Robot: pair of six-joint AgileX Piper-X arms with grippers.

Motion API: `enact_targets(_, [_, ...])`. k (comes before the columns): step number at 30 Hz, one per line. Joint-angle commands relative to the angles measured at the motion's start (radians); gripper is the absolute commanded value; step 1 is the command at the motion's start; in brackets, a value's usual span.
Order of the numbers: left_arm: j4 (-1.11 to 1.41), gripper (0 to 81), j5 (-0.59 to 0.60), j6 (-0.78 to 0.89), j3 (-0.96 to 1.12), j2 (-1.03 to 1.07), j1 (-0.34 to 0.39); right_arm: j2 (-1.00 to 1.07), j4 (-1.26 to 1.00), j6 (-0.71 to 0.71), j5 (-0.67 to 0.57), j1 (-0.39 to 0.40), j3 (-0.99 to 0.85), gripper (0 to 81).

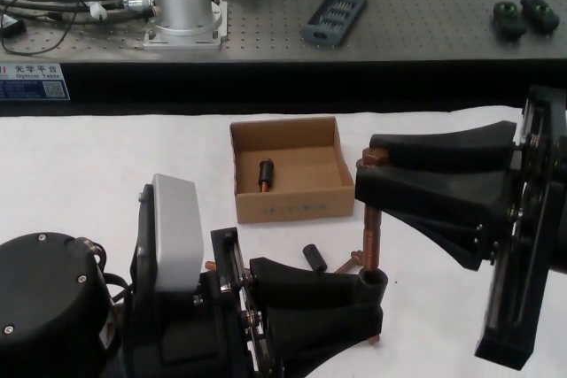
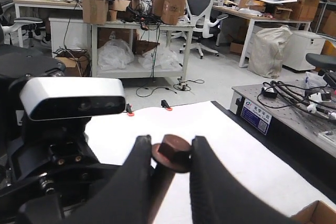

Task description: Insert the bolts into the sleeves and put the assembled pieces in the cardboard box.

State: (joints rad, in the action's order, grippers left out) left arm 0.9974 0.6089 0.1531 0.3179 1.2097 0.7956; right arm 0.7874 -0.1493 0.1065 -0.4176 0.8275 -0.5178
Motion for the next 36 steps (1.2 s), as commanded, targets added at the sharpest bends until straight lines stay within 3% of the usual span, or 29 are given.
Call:
enact_targets(1, [0.021, 0.6, 0.006, 0.005, 0.008, -0.001, 0.002, 0.002, 0.001, 0.002, -0.004, 0.0, -0.003, 0.1])
enact_targets(11, [0.035, 0.6, -0.011, 0.005, 0.008, -0.001, 0.002, 0.002, 0.061, -0.001, -0.036, 0.0, -0.003, 0.1])
enact_targets(25, [0.157, 0.6, -0.184, 0.049, 0.008, -0.001, 0.002, 0.002, 0.174, -0.047, -0.098, 0.0, 0.014, 1.1])
enact_targets(28, [0.157, 0.6, -0.186, 0.049, 0.008, -0.001, 0.002, 0.002, 0.173, -0.047, -0.116, 0.0, 0.014, 9.5])
enact_targets(33, [0.157, 0.6, -0.186, 0.049, 0.008, -0.001, 0.002, 0.002, 0.168, -0.044, -0.113, 0.0, 0.014, 36.0])
enact_targets(36, [0.157, 0.6, -0.186, 0.049, 0.008, -0.001, 0.002, 0.002, 0.159, -0.044, -0.106, 0.0, 0.014, 36.6])
